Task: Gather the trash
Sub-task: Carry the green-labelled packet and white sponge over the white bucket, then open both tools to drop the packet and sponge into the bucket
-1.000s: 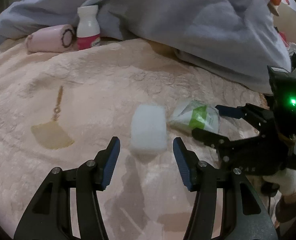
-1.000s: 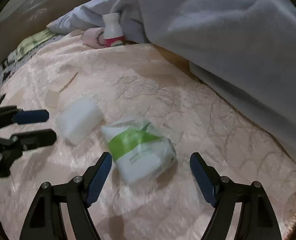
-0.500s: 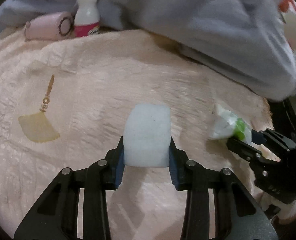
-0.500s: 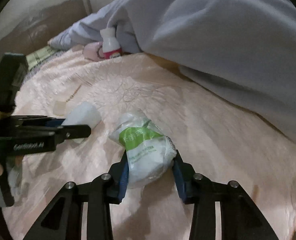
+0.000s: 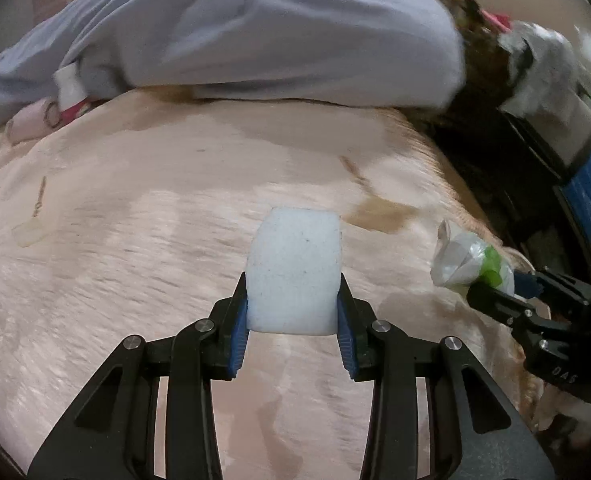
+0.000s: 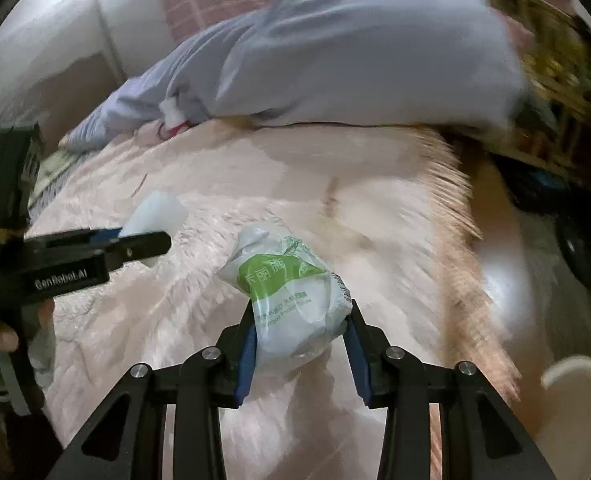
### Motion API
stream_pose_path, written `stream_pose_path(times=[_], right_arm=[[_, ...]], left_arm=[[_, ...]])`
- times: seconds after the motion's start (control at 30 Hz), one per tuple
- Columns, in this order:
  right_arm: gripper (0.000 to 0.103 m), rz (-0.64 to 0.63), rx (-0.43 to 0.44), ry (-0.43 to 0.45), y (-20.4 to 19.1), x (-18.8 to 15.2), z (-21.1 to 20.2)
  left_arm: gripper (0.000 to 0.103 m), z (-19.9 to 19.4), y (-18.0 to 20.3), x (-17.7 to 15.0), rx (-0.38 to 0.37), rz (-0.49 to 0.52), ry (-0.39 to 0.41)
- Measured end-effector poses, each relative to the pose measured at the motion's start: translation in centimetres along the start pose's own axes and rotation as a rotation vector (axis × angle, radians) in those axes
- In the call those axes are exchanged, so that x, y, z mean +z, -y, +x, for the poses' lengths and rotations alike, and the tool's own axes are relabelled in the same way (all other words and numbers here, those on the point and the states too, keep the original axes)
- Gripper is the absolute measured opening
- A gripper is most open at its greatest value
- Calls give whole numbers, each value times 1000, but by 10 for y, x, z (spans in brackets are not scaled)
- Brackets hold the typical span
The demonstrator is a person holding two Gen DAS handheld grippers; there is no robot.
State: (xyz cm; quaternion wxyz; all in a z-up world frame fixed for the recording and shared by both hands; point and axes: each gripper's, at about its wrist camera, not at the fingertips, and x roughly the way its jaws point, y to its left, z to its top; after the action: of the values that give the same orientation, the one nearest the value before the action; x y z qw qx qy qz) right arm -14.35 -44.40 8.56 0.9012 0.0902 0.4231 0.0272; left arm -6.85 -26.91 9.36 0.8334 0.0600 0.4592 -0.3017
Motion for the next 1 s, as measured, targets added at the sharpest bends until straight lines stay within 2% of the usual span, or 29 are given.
stream_pose_path(times=[0.23,0.5,0.73,1.0], right_arm=[[38,98,-79,38,41,-49,-67],[38,229,-214,48,102,-100,-125],[38,345,-307,47,154,-134,-150],[38,456,-362,54,195,-164,-158]], left_arm=[[35,-6,83,-17,-74,105,-12],[35,-1,179,-25,-192,205,-35],[35,18,241,-31,-256,249,-92],[37,38,291,-35,-316,276,-125]])
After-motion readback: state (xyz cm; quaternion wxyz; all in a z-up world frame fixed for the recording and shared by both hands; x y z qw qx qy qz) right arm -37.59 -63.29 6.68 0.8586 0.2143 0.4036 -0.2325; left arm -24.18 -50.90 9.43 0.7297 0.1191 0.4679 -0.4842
